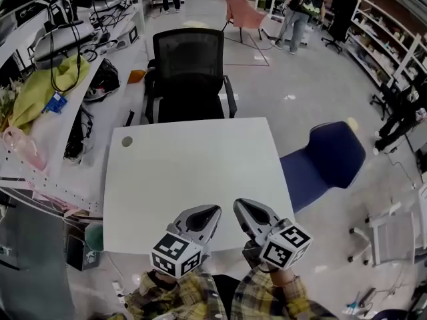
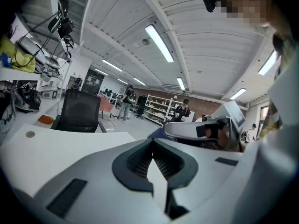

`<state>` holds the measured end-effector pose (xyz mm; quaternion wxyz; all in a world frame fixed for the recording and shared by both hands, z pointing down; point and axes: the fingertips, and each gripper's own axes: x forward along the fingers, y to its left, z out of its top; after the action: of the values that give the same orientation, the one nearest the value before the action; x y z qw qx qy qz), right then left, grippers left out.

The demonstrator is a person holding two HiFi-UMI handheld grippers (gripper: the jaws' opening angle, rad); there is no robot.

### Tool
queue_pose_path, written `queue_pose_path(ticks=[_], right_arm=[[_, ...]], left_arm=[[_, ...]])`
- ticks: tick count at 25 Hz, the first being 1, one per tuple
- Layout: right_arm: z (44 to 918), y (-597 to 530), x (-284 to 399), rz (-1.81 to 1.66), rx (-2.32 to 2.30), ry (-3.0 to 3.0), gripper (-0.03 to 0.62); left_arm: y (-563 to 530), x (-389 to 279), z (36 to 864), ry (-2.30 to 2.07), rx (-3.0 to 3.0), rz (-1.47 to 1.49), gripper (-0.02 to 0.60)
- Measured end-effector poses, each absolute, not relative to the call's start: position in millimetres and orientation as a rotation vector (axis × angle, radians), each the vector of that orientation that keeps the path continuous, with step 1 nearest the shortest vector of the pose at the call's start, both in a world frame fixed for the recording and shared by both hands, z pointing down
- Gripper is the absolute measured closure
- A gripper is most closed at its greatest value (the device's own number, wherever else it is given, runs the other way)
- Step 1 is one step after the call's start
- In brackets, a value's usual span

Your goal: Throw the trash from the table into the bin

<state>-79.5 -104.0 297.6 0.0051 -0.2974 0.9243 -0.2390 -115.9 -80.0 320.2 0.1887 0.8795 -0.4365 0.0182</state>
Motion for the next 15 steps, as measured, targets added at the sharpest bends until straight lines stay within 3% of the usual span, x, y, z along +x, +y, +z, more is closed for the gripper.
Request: queue_pose_path(ticks=[15], right_arm=[[305.1, -95.6, -115.4, -0.74, -0.891, 2.973, 0.595]], left_arm=[[-71.9, -151.6, 318.1, -1.273, 2.455, 0.009, 0.574]])
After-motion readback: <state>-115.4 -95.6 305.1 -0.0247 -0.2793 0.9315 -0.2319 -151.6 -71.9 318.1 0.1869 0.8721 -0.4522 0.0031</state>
